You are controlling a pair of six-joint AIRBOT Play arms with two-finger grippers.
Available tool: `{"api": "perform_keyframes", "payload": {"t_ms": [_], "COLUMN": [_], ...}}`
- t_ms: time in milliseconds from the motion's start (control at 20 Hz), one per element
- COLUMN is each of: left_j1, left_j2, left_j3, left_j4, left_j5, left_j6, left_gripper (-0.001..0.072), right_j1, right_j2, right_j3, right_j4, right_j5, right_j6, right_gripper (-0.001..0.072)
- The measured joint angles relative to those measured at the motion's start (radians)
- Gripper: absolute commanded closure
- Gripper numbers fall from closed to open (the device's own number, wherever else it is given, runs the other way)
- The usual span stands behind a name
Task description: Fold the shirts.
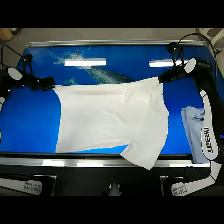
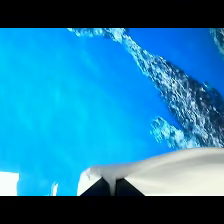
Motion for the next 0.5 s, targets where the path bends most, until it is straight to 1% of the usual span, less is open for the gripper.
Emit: {"api": "perform_keyframes", "payload": {"t_ms": [150,200,350,500], "left_j1": [-0.001,-0.002,-0.011,-0.021], "left_j2": [-0.101,-0.129,-0.206,-0.235], "left_j3": [0.115,0.149,0.214,0.242], "left_j4": [-0.009,-0.018,-0.068,-0.098], "left_j5": [0.056,0.072,0.089,0.045], "left_j6": [0.002,0.003,0.003,0.011], "left_gripper": [0.0682,0.0682,0.0682,0.0682], "right_j1": [0.005,0.006,0.007,0.007], "right_j2": [-0.026,-0.033,-0.064,-0.084], "right_j3": [0.000,-0.001,-0.001,0.000], "right_j4": [-0.008,-0.011,-0.016,-0.023], "right_j5": [-0.185,-0.219,-0.224,-0.139], "right_j6": [0.025,0.032,0.047,0.053], "right_gripper": [0.0696,0.0696,0.0695,0.0695]}}
